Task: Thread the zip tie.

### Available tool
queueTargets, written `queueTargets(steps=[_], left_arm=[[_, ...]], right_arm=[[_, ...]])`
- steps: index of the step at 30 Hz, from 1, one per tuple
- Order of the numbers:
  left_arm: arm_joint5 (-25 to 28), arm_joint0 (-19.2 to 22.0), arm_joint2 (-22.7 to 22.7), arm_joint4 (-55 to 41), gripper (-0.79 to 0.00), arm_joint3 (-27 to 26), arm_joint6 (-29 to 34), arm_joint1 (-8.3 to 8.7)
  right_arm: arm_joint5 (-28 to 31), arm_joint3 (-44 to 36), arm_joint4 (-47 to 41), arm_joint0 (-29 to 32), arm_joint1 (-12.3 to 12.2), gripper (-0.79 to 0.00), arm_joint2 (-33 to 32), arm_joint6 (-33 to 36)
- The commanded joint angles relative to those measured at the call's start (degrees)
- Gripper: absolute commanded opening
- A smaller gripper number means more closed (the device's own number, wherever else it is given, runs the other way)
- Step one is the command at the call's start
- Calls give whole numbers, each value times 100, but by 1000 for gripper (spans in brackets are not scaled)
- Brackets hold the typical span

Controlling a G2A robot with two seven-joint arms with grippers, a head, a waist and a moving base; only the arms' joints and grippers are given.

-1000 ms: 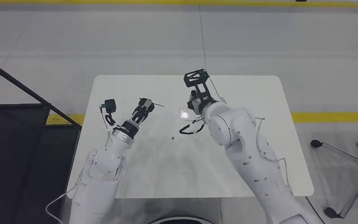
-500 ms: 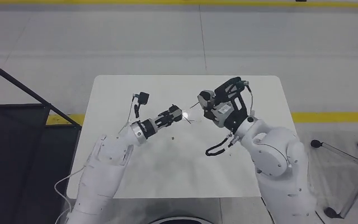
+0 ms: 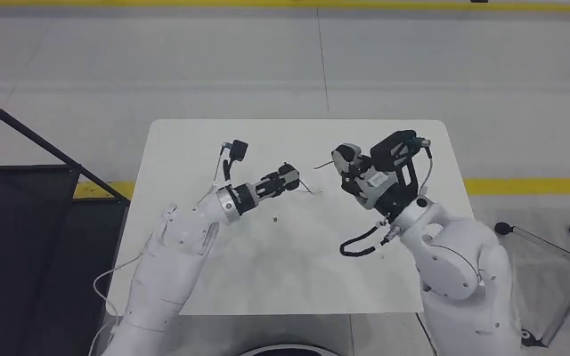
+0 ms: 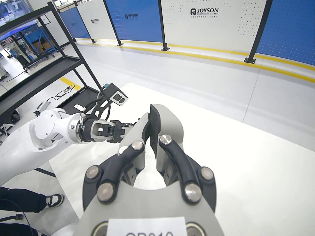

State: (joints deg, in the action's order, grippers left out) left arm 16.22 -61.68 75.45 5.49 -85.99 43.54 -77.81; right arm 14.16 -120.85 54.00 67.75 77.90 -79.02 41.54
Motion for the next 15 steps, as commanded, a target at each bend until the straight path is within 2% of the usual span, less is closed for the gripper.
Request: queueTargets(steps=[1,4,7,15], left_arm=[[0,0,0,0,-785,0,0,0],[-36,113,-118,-79,-785,50,268,6],[-140,496,-169,-321,-785,347,788,22],[328,1335,-534,-937,-785,1239,1999,18]], right_arm=[[0,0,0,0,0,-785,0,0],[105,-23,53,46,-8,-785,33,-170],[301,-149,255,80,-36,-785,6,-397],[1084,-302,300,54,-141,-785,-156,-333]])
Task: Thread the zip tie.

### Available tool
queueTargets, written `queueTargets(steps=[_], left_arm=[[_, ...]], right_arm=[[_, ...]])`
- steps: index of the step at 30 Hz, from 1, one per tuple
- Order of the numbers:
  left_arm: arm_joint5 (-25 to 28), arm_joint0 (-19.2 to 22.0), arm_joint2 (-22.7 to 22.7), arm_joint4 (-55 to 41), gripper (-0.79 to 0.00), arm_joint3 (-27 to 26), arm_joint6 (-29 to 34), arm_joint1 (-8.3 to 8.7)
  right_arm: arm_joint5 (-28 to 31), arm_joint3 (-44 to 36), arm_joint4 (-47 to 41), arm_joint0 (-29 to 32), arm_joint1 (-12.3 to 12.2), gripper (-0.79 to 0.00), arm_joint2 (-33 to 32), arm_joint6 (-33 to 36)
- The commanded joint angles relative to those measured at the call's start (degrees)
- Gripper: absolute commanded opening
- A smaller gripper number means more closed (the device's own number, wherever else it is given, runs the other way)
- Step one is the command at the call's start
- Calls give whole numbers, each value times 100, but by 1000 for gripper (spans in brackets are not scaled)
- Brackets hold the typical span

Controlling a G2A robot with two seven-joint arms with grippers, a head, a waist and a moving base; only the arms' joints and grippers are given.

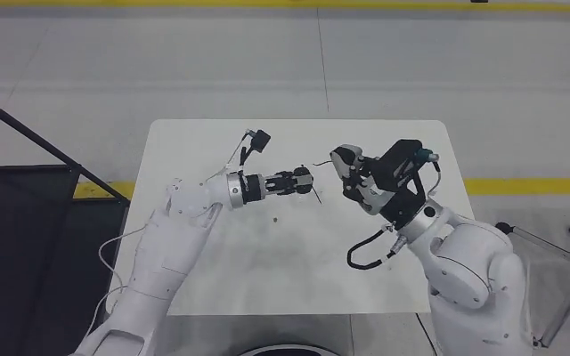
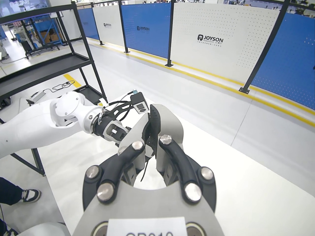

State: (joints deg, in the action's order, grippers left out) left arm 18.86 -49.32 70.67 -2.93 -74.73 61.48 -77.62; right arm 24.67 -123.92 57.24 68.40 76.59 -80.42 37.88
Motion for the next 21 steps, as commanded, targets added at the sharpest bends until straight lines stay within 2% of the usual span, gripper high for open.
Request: queueTargets(steps=[1,8,14,21], left_arm=[[138,182,-96,-126,-785,205,329,1],[512,510,-336,-255,-785,567,713,7],[556,564,-400,-342,-785,669,728,28],[556,564,-400,-342,-785,669,728,28]], right_arm=[[126,11,-59,-30,-22,-785,-11,83],[573,54,-260,-214,-105,-785,3,450],[474,149,-276,-372,-150,-785,91,706],[284,287,-76,-458,-182,-785,297,689]])
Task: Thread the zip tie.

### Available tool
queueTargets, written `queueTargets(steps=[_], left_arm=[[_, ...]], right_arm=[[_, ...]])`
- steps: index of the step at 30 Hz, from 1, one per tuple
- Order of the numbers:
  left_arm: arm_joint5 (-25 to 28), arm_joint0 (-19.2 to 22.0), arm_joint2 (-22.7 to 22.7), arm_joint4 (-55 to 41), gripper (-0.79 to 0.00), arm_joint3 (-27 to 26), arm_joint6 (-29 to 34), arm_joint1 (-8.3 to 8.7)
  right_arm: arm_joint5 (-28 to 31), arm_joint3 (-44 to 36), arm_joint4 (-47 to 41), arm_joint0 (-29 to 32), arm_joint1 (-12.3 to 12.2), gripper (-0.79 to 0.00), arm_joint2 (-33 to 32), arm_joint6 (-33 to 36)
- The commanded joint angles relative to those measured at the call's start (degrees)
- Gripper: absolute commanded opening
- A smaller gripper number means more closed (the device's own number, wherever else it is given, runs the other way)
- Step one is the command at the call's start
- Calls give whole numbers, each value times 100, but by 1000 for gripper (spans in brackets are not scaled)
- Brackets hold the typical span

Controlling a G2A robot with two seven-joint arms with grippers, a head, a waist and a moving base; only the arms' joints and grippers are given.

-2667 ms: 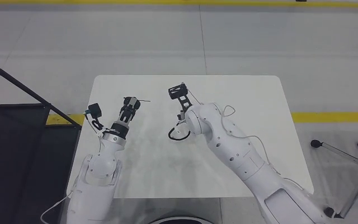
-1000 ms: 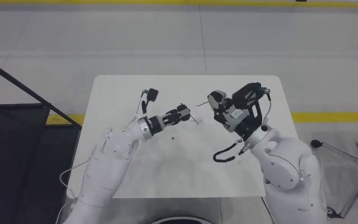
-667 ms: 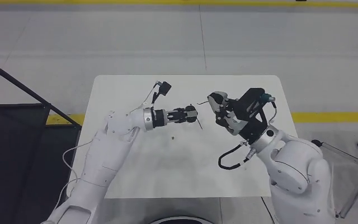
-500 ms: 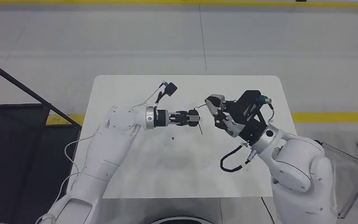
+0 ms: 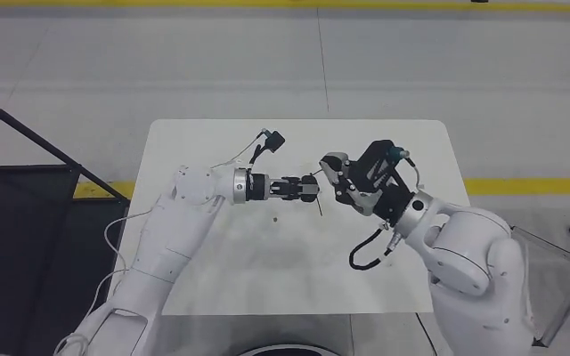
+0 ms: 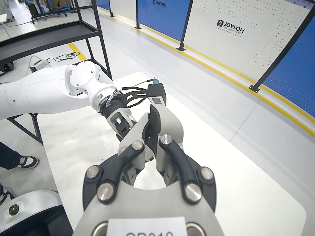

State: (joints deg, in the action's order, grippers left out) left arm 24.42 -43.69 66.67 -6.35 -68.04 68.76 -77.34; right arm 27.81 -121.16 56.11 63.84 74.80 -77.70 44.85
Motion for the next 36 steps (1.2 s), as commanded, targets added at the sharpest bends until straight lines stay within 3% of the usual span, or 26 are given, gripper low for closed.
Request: queueTargets(steps=[1,36], left_arm=[[0,0,0,0,-785,0,0,0],[0,0,0,0,-785,0,0,0]], right_arm=[[-50,19,58,-3,-8,-785,48,-26],[-298,236,315,-91,-183,-785,299,-273]])
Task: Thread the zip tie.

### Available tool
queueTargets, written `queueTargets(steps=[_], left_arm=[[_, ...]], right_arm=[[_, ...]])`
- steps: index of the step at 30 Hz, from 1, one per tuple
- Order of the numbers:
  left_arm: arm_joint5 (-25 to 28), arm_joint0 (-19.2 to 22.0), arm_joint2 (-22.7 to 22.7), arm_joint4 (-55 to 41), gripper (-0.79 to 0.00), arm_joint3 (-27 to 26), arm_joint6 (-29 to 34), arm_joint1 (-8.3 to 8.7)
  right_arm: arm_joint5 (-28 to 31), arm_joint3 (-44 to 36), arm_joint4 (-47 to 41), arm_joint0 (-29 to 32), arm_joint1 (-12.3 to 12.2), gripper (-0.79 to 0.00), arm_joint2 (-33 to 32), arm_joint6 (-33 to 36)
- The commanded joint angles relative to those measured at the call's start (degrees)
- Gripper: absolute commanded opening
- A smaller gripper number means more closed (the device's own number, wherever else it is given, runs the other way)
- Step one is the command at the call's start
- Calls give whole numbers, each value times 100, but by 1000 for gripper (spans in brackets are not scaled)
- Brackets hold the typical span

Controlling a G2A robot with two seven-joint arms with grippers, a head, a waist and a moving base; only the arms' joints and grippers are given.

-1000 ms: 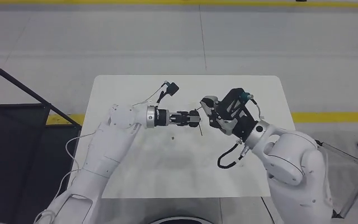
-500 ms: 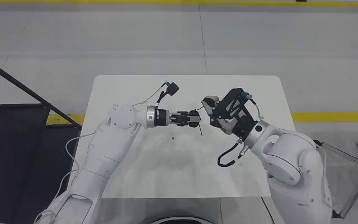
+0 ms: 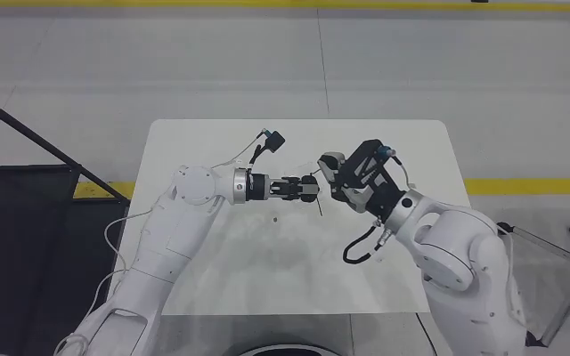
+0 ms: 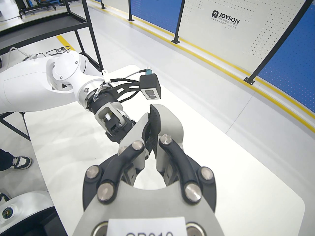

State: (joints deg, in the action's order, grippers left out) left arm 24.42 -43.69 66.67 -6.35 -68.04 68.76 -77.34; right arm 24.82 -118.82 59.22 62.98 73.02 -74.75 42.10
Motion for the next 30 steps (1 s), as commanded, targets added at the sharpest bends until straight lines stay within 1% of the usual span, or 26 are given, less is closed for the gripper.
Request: queueTargets(steps=[1,5,7,10,13,15,18,20,25,30], left_arm=[[0,0,0,0,-785,0,0,0],[0,0,0,0,-785,0,0,0],[-63,-76,-33,33,-785,-95,-96,6],[-121,-98,-39,82,-785,-179,-42,38],[-131,-33,-26,-111,-785,-140,188,64],[-125,43,-1,-370,-785,-51,400,77],[-98,169,7,-694,-785,102,698,92],[-79,244,-12,-810,-785,187,831,100],[-43,368,-123,-866,-785,303,1021,115],[-35,384,-151,-883,-785,322,1014,119]], right_arm=[[-6,3,4,-9,-9,-785,9,7],[-30,-58,15,4,-29,-785,-10,-37],[-12,-122,2,31,-42,-785,-37,-63],[115,-228,-56,60,-68,-785,-102,-95],[392,-329,-190,35,-106,-785,-235,-93],[702,-360,-360,-8,-136,-785,-311,-65],[1116,-352,-549,-111,-187,-785,-390,140],[1232,-331,-622,-179,-213,-785,-391,277],[1294,-210,-707,-370,-251,-785,-254,485],[1342,-159,-753,-488,-285,-785,-135,550]])
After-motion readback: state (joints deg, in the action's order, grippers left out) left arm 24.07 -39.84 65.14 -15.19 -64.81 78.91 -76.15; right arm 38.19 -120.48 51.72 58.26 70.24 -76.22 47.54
